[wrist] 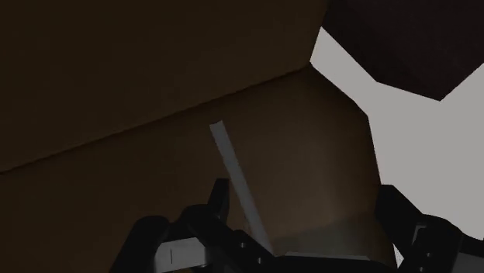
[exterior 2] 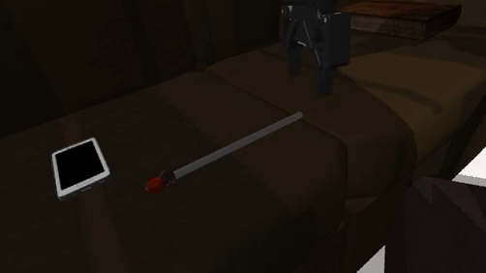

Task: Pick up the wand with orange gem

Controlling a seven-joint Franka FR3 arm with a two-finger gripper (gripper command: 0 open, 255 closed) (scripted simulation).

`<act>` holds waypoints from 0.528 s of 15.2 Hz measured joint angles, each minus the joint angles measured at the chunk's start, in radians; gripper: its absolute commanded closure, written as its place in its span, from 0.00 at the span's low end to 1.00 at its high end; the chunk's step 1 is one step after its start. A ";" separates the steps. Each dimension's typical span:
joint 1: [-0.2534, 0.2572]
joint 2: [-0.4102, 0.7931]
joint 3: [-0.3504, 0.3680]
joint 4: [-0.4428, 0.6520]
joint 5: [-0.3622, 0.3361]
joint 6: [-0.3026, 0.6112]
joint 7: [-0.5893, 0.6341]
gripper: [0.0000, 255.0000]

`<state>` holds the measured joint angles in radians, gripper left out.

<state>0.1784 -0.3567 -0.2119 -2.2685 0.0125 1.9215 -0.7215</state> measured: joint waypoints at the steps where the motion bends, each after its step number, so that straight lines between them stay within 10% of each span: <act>1: 0.015 0.044 -0.011 0.019 0.010 0.020 -0.059 0.00; 8: 0.063 0.259 -0.052 0.135 0.072 0.081 -0.372 0.00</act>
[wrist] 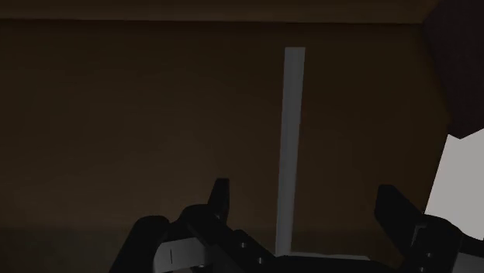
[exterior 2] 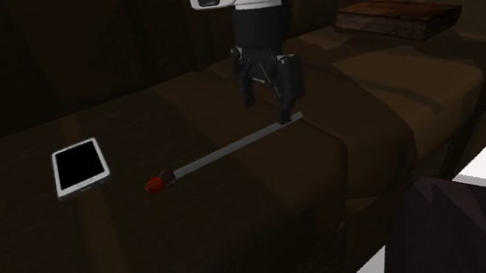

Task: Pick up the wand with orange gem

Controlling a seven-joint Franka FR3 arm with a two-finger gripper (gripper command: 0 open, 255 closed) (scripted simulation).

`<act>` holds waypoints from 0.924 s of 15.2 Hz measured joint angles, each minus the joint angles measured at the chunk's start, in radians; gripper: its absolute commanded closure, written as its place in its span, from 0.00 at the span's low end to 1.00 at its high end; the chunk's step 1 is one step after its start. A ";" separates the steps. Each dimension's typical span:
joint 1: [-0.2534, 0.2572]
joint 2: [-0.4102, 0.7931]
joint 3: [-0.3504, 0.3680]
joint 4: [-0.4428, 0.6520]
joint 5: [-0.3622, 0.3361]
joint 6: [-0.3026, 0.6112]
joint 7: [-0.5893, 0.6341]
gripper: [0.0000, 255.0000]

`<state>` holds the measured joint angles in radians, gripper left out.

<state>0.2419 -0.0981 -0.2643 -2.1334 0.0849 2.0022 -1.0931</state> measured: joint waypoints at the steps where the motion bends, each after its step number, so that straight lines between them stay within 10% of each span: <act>1: 0.001 0.010 -0.001 -0.001 0.004 0.011 -0.007 0.00; 6: 0.000 0.038 -0.004 -0.039 0.015 0.074 -0.027 0.00; 7: 0.000 0.039 -0.004 -0.043 0.015 0.078 -0.028 1.00; 14: -0.002 0.030 -0.005 -0.044 0.013 0.094 -0.029 1.00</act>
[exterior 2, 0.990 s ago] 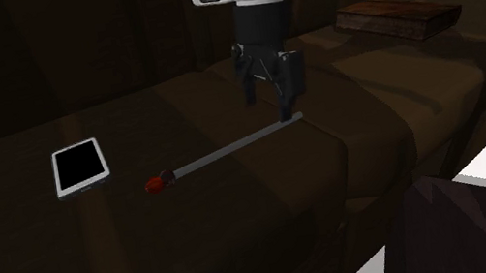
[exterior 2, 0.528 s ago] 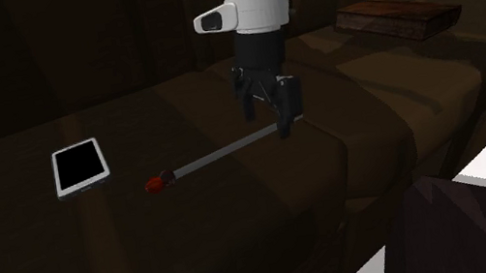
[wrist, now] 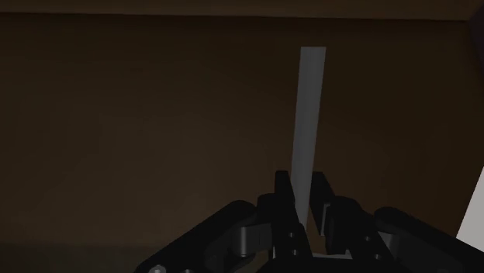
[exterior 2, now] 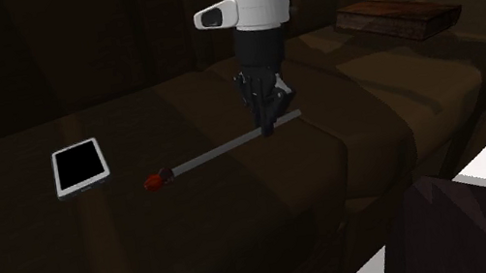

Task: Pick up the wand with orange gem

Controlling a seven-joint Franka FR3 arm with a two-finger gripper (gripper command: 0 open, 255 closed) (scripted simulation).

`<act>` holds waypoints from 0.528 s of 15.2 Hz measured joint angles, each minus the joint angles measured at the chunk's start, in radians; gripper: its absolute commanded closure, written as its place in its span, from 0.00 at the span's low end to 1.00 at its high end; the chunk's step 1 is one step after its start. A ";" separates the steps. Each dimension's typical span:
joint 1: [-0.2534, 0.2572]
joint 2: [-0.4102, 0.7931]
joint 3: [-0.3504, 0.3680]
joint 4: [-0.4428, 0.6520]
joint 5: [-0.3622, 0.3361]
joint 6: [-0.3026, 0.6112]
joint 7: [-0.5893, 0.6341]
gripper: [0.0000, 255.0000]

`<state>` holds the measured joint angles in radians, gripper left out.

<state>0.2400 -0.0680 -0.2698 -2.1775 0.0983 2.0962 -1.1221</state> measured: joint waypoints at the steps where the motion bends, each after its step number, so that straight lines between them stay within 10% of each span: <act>1: 0.000 -0.001 0.000 -0.001 0.000 -0.002 -0.002 1.00; 8: 0.001 -0.014 0.002 0.030 -0.007 -0.064 0.010 1.00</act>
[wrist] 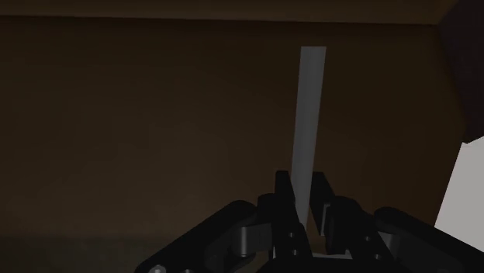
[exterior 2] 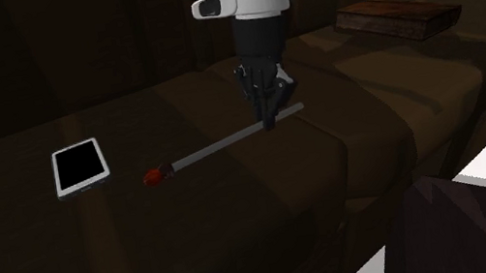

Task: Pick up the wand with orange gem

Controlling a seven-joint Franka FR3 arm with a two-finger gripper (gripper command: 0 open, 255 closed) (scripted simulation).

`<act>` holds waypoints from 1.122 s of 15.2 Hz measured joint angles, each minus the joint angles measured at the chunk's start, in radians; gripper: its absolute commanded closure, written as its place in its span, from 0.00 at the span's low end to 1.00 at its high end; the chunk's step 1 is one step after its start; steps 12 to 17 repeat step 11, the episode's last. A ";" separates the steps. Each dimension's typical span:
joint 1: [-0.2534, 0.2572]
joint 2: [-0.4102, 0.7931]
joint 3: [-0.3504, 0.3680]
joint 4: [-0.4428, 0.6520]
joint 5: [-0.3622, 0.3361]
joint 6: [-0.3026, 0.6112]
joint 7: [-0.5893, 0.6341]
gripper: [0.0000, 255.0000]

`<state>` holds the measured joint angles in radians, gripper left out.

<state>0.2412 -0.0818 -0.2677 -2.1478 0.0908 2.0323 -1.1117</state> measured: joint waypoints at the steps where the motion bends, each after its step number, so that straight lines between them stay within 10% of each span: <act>1: 0.001 -0.005 0.001 0.006 -0.002 -0.011 0.003 1.00; 17: 0.000 -0.037 0.003 0.103 -0.015 -0.138 0.021 1.00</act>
